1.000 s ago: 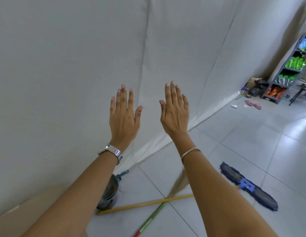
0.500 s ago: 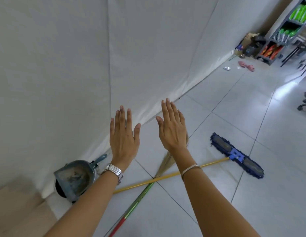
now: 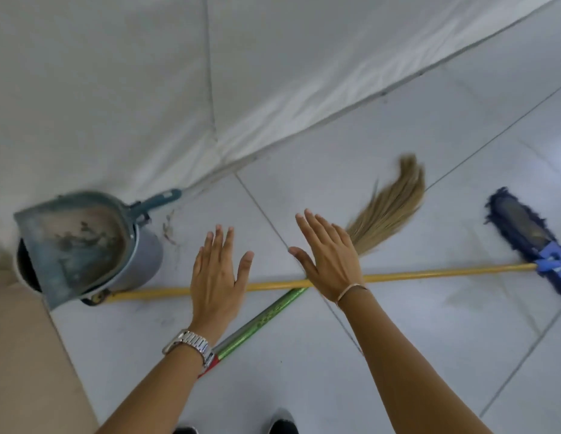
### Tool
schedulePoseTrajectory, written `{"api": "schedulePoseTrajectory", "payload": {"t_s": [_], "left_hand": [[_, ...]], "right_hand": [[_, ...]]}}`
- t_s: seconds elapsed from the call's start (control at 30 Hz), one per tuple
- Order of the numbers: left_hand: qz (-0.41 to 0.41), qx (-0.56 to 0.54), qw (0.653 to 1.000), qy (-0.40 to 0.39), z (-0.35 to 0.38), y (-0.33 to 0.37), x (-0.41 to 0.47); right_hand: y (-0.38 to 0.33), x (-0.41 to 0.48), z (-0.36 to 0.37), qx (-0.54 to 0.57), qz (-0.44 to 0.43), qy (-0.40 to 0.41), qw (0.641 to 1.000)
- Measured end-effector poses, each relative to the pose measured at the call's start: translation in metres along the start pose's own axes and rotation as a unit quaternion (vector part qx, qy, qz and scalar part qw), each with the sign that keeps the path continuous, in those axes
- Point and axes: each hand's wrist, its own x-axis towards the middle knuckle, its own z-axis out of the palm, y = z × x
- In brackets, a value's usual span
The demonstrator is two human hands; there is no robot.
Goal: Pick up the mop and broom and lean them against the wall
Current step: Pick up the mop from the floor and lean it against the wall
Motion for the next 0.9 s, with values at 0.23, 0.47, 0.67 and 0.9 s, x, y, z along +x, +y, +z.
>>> {"api": "schedulePoseTrajectory", "payload": {"t_s": [0.23,0.47,0.67,0.9], "left_hand": [[-0.256,-0.380,0.887,0.066,0.136,-0.088,0.003],[-0.514,-0.517,0.665,0.161,0.221,-0.180,0.011],[-0.477,-0.615,0.619,0.104,0.240,-0.211,0.025],[-0.510,-0.648,0.537,0.178,0.206,-0.169,-0.015]], "right_hand": [[0.016,0.010,0.172,0.079,0.003,-0.069,0.994],[0.029,0.031,0.291,0.060,-0.014,-0.205,0.977],[0.024,0.042,0.329,0.041,-0.003,-0.286,0.957],[0.014,0.019,0.282,0.086,0.029,-0.348,0.933]]}}
